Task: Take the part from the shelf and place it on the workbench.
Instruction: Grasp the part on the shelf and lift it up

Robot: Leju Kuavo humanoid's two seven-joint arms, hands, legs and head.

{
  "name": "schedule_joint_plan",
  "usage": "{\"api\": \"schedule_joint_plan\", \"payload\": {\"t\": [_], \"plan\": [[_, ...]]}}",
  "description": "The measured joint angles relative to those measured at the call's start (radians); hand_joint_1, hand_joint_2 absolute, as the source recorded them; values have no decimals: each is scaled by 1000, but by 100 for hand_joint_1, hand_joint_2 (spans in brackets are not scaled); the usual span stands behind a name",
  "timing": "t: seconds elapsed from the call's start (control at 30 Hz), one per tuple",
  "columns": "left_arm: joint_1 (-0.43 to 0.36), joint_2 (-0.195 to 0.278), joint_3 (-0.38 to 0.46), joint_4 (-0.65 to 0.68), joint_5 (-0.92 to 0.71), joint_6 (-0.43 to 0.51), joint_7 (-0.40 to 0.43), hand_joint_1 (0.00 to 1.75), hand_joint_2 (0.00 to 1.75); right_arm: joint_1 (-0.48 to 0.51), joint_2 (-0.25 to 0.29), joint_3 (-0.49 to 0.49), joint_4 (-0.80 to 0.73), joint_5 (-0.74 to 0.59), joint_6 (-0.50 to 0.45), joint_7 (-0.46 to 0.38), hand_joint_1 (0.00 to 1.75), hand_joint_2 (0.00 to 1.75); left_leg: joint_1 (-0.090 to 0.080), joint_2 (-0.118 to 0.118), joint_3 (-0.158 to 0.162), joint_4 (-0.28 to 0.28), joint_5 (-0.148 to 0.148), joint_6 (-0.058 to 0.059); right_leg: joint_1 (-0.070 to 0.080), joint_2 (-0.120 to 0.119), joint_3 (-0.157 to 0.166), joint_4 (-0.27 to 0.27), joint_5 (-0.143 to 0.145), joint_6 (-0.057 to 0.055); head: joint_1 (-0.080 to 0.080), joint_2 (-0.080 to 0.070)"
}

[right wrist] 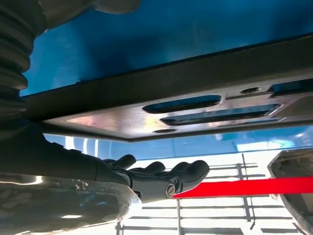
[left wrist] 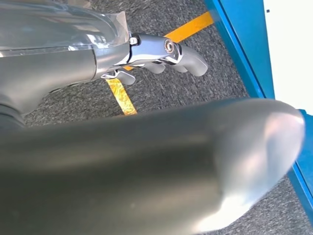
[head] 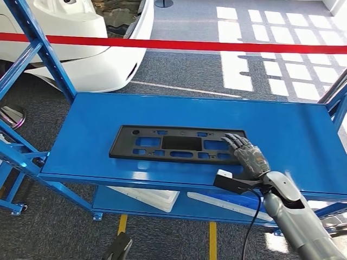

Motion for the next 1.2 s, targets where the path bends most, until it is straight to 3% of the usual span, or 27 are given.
{"api": "schedule_joint_plan", "payload": {"t": [0.33, 0.6, 0.93, 1.2], "plan": [[3, -1, 20, 0, -5, 0, -2, 0, 0, -1, -11, 15, -11, 24, -32, 16, 0, 175, 0, 0, 0, 0, 0, 0, 0, 0, 0, 0, 0, 0, 0, 0], [9, -2, 37, 0, -11, 1, -3, 0, 0, 22, -55, 35, -170, 44, -17, 17, 0, 175, 0, 0, 0, 0, 0, 0, 0, 0, 0, 0, 0, 0, 0, 0], [13, -9, 46, 0, -20, 1, -3, 0, 0, 28, -67, 82, -288, 75, -9, 13, 0, 175, 0, 0, 0, 0, 0, 0, 0, 0, 0, 0, 0, 0, 0, 0], [13, -17, 62, 0, -33, 1, -3, 0, 0, -31, -69, 177, -332, 83, 84, 24, 0, 175, 0, 0, 0, 0, 0, 0, 0, 0, 0, 0, 0, 0, 0, 0]]}}
